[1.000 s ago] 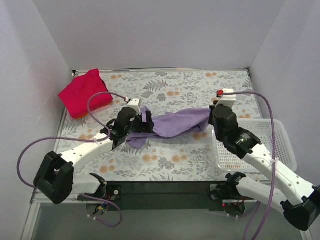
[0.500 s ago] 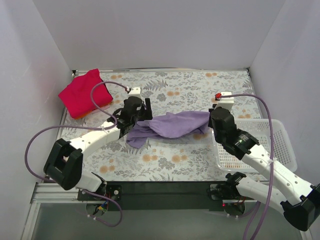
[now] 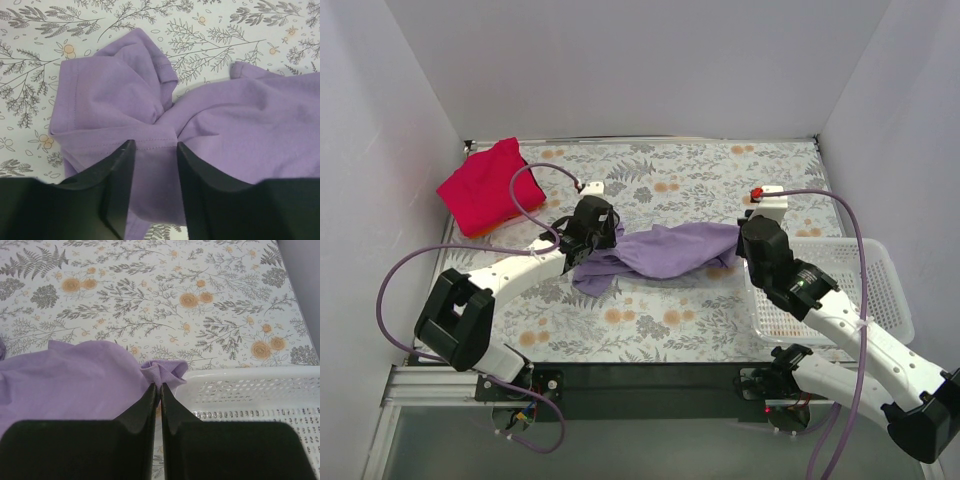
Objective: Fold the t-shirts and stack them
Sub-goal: Flatten the tshirt out
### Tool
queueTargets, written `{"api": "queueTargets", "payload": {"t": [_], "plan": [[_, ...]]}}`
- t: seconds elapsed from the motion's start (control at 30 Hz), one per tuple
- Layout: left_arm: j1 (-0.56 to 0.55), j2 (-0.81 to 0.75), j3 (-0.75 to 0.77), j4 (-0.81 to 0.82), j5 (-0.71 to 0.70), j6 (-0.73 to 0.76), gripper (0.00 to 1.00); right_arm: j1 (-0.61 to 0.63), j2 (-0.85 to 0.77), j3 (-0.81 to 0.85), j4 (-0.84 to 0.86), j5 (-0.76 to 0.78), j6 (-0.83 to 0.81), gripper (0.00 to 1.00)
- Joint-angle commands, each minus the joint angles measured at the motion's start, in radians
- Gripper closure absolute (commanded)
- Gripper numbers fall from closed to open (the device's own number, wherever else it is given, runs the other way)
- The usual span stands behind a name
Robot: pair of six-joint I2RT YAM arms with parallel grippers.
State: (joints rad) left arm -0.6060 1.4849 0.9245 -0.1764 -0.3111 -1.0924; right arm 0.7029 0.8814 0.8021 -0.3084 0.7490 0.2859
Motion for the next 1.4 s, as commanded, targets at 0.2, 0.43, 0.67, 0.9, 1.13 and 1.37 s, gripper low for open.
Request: {"api": "queueTargets", "payload": {"t": [0.2, 0.43, 0.67, 0.9, 1.13, 1.37], "plan": [[-0.001, -0.026, -0.013, -0.04, 0.023, -0.007, 0.55, -0.003, -0.039, -0.015, 0.022, 0.009, 0.015, 0.99], [-0.003, -0.012, 0.002, -0.063, 0.029, -0.001, 0.52, -0.005, -0.041, -0.024, 0.022, 0.006, 0.016, 0.99], [-0.005, -0.014, -0.012, -0.083, 0.021, -0.003, 0.73, -0.005, -0.05, -0.029, 0.022, 0.01, 0.016, 0.99], [-0.005, -0.021, -0.026, -0.084, 0.02, -0.014, 1.0, -0.005, -0.052, -0.035, 0.022, 0.007, 0.021, 0.99], [-0.006, -0.071, -0.027, -0.074, 0.023, -0.017, 1.0, -0.003, -0.048, -0.041, 0.025, 0.0, 0.022, 0.99], [-0.049, 0.009, -0.001, -0.147, -0.06, -0.03, 0.82, -0.003, -0.044, -0.09, 0.037, -0.046, 0.044, 0.99]]}}
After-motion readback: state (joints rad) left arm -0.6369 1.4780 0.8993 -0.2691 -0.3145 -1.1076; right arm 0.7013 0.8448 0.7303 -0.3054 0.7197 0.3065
